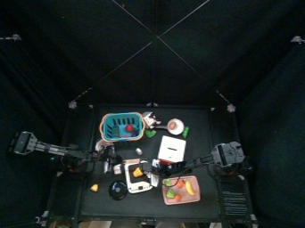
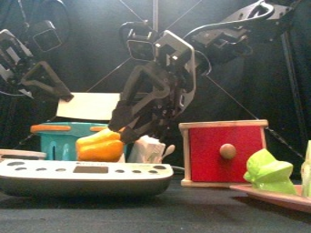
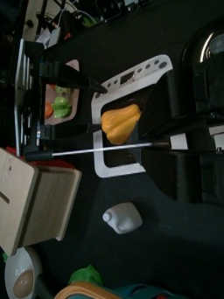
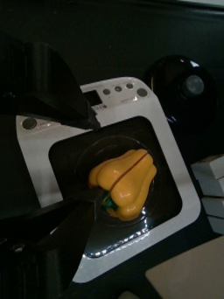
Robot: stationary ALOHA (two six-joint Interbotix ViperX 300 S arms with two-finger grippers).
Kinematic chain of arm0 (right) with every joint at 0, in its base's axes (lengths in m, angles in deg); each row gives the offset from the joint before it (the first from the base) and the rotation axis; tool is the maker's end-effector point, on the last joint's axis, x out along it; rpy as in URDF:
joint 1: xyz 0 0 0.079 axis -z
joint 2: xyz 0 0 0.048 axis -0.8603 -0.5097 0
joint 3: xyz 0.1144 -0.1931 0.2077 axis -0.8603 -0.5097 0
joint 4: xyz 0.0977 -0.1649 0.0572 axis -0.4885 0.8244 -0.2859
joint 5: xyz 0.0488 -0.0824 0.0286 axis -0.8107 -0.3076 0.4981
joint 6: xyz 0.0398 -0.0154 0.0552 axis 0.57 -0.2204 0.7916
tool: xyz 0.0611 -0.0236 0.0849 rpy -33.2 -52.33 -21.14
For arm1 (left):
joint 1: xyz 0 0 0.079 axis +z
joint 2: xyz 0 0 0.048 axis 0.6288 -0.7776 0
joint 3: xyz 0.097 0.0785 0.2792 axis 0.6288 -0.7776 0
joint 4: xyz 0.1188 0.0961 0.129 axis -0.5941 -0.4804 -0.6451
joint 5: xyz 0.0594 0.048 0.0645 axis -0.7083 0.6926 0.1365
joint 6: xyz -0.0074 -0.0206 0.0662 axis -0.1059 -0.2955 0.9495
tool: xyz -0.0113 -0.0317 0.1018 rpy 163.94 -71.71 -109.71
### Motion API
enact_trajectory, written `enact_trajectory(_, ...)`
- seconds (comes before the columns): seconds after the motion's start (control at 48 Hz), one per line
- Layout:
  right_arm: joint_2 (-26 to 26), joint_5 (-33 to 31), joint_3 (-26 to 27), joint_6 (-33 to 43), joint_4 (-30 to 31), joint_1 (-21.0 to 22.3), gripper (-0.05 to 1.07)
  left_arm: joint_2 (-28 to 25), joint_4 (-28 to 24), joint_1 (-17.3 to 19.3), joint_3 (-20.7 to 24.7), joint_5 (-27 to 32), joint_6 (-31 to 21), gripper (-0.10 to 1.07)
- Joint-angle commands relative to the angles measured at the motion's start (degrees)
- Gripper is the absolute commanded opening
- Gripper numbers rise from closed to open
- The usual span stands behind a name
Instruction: Grab cleaver with other hand
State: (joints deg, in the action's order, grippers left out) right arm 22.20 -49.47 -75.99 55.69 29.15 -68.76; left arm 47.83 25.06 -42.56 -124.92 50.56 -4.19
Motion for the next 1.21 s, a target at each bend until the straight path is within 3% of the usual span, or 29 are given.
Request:
enact_trajectory(0.0,1.41,-0.79,1.93,0.18,-1.14,0.18,0.89,0.0,-0.09,0.18,0.79,-0.26,-0.09,0.52)
enact_trajectory(0.438,1.41,-2.64,3.08,0.18,-6.5,0.26,0.89,0.09,0.0,0.09,0.79,-0.18,-0.09,0.52)
enact_trajectory(0.646,1.85,-6.42,2.02,0.0,-8.7,0.09,0.89,0.09,0.0,0.18,0.79,0.35,-0.09,0.52)
enact_trajectory(1.188,0.0,-6.33,3.34,0.09,-11.78,-1.23,0.89,0.09,0.0,0.18,0.79,0.35,-0.09,0.52)
